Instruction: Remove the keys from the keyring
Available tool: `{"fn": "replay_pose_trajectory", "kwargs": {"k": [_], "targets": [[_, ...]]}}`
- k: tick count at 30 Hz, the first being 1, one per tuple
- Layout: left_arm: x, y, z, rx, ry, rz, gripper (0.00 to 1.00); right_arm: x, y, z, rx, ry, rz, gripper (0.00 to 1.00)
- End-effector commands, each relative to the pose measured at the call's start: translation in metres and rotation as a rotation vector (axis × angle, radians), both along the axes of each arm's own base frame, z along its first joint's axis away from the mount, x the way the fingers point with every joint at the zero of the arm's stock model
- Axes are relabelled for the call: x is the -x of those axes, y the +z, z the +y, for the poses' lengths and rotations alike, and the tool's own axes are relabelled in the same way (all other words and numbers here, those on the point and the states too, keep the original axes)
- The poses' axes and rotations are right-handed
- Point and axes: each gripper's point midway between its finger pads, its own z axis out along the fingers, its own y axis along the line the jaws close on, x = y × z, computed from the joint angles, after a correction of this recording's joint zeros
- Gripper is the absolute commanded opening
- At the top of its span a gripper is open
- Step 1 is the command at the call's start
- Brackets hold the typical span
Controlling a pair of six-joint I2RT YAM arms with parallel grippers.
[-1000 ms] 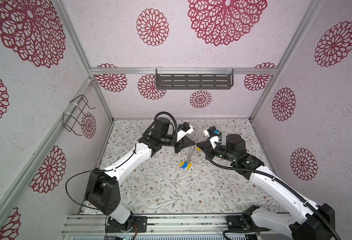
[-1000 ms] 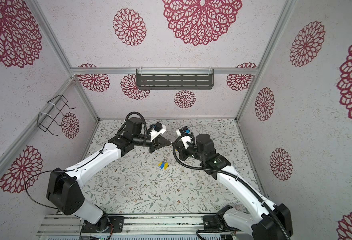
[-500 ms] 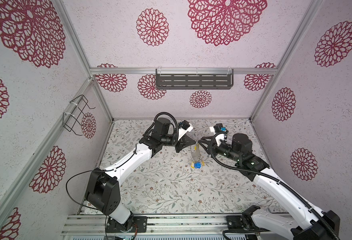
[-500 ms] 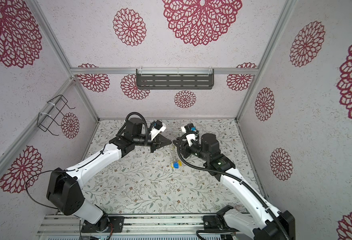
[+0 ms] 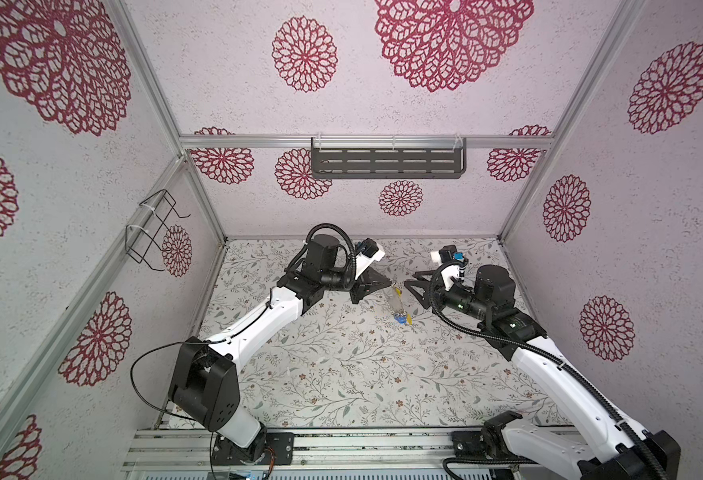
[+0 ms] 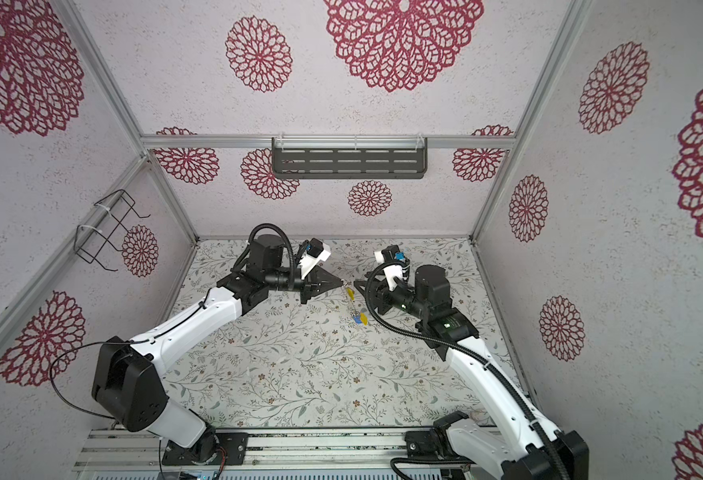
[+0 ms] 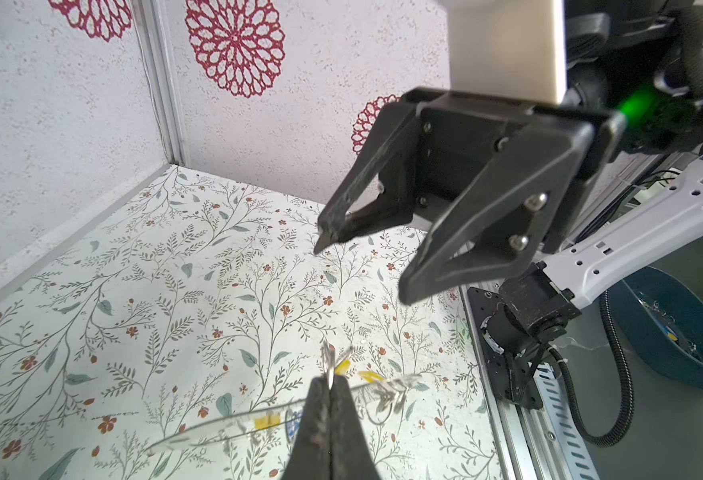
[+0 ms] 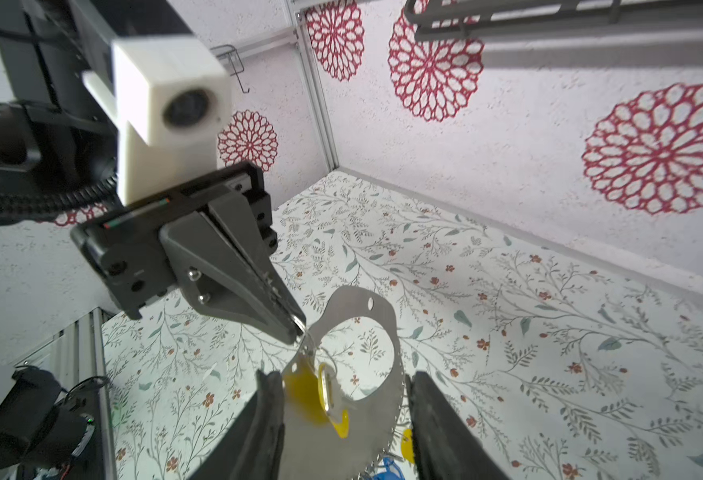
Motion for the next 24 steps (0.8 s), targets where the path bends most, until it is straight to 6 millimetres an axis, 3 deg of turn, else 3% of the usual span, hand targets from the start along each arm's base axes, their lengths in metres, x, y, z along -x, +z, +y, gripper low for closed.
{"fn": "replay_pose_trajectory", "kwargs": {"k": [1, 6, 15, 24], "targets": [[0.005, 0.028, 0.001, 0.055, -0.018, -0.063, 0.0, 0.004, 0.001, 0.008, 0.004, 0.055, -0.01, 0.51], [0.003, 0.031, 0.0, 0.061, -0.019, -0.062, 0.0, 0.003, -0.01, 0.015, 0.023, 0.069, 0.007, 0.51], [0.003, 0.038, -0.003, 0.088, -0.028, -0.042, 0.0, 0.0, -0.008, 0.032, 0.027, 0.096, -0.012, 0.5], [0.005, 0.035, -0.002, 0.089, -0.026, -0.035, 0.0, -0.004, -0.006, 0.038, 0.022, 0.099, -0.018, 0.23]]}}
